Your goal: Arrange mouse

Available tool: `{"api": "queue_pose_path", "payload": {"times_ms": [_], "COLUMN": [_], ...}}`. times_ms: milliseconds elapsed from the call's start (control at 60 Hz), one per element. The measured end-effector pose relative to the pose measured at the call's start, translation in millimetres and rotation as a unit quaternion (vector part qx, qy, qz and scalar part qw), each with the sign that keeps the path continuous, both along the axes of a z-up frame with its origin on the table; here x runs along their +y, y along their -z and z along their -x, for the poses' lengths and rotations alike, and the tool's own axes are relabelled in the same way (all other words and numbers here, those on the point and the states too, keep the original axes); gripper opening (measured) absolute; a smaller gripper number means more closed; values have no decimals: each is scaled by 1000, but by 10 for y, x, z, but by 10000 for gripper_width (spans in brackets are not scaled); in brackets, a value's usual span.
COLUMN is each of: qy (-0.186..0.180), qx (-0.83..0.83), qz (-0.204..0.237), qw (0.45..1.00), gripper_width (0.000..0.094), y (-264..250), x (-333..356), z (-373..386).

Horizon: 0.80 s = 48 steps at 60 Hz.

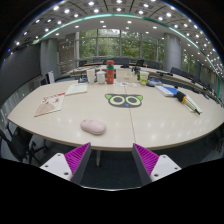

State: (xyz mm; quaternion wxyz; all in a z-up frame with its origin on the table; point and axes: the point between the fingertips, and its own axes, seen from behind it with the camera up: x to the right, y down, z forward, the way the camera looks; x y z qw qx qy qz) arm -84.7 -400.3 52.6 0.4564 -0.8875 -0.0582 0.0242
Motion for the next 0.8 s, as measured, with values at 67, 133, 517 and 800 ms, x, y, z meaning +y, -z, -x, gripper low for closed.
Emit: {"api": "queue_pose_path", "payload": {"times_ms": [67, 133, 517, 800], "qy": [0, 2, 9, 6], "qx": [-2, -4, -52, -55], "qz": [2, 7, 22, 23], "qw": [1000, 1000, 998, 998], "gripper_width": [843, 844, 838, 794], "y": [136, 256, 543, 603], "x": [278, 513, 1365, 1825], "z": [240, 414, 588, 610]}}
